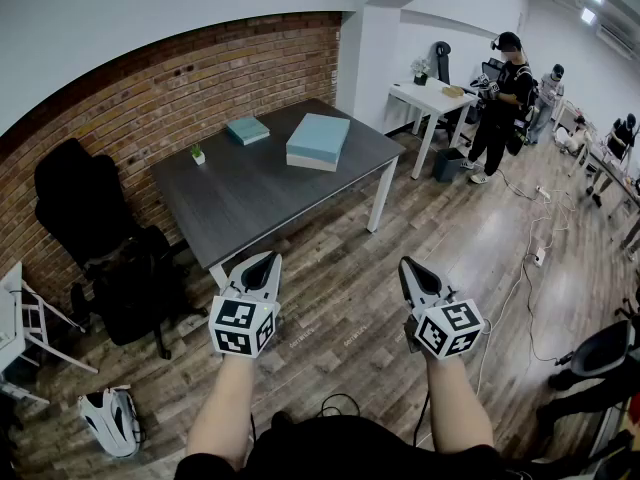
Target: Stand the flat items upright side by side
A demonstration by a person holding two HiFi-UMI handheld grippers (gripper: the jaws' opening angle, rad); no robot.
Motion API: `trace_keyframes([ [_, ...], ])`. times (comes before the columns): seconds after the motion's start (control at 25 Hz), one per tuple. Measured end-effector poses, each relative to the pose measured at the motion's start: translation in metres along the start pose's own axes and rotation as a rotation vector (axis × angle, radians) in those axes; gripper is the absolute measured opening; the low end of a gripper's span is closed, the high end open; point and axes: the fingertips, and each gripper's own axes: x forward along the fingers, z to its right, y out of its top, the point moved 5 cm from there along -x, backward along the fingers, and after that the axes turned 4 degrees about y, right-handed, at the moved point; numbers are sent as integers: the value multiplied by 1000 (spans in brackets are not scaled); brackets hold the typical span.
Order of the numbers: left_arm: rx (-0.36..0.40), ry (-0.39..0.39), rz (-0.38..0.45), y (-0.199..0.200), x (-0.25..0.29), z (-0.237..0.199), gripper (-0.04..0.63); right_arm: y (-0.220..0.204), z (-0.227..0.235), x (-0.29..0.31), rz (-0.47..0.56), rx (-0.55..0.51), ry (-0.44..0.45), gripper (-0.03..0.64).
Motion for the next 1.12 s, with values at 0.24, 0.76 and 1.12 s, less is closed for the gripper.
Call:
trace_keyframes([
  [0.24,7,6,-8,-1,-1,-1,17,1,-2,0,-2,-5,4,12],
  [0.76,8,11,-33,-2,-2,-4,18,7,-7,-2,13,-13,20,12],
  [1.12,5,0,-40,-5,-5,-1,32,5,-10,-5,24,14,59,79],
])
